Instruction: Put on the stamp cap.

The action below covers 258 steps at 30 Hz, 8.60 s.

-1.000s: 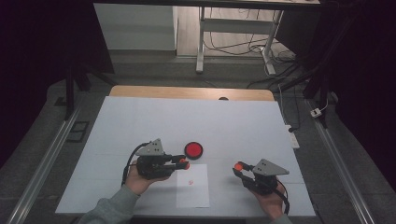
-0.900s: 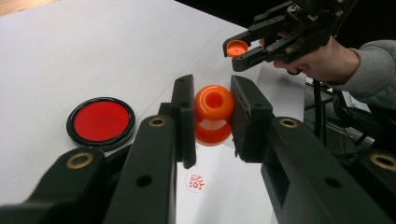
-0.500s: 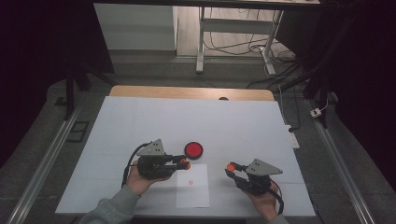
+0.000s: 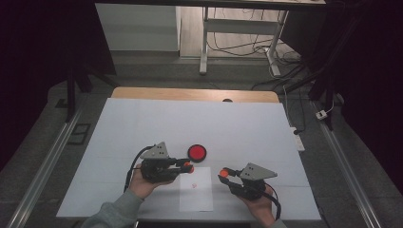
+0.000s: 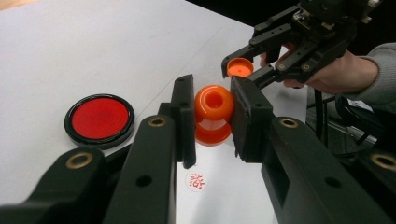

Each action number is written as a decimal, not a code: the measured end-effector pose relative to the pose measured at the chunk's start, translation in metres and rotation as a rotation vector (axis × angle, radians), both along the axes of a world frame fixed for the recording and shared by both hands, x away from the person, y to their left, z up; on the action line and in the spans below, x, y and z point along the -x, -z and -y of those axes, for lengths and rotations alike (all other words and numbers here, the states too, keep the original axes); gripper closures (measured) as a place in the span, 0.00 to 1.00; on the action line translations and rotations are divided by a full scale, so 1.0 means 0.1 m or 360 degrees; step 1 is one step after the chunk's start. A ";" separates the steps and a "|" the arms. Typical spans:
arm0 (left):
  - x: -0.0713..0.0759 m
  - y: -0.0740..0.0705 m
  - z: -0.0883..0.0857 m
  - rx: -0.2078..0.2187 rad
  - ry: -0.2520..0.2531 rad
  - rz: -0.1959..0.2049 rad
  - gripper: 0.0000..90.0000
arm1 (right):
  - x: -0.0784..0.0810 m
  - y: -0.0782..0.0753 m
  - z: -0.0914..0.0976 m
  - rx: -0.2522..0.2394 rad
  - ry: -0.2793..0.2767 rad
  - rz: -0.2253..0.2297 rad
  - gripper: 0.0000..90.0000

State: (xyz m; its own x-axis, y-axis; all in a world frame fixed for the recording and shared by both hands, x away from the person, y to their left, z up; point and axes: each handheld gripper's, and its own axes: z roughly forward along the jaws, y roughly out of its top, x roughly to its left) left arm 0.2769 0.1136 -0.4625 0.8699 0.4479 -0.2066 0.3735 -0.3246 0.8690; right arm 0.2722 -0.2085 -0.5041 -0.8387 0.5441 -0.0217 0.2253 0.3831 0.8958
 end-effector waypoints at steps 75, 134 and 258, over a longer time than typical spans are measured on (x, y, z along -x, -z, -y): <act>-0.02 0.10 0.10 -0.0046 0.0033 -0.0035 0.79 | -0.03 0.07 -0.84 0.0066 -0.0258 0.0012 0.71; -0.03 0.15 0.13 -0.0066 0.0048 -0.0052 0.79 | -0.02 0.04 -0.83 0.0013 -0.0229 0.0014 0.71; -0.03 0.14 0.08 -0.0004 -0.0028 0.0016 0.80 | -0.09 0.03 -0.65 0.0051 -0.0162 0.0005 0.58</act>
State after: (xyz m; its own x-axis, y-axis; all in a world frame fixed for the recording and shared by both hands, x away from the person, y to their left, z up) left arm 0.2796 0.1059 -0.4763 0.8640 0.4635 -0.1967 0.3704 -0.3204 0.8719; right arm 0.2809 -0.1438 -0.5068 -0.8895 0.4552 -0.0403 0.1813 0.4325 0.8832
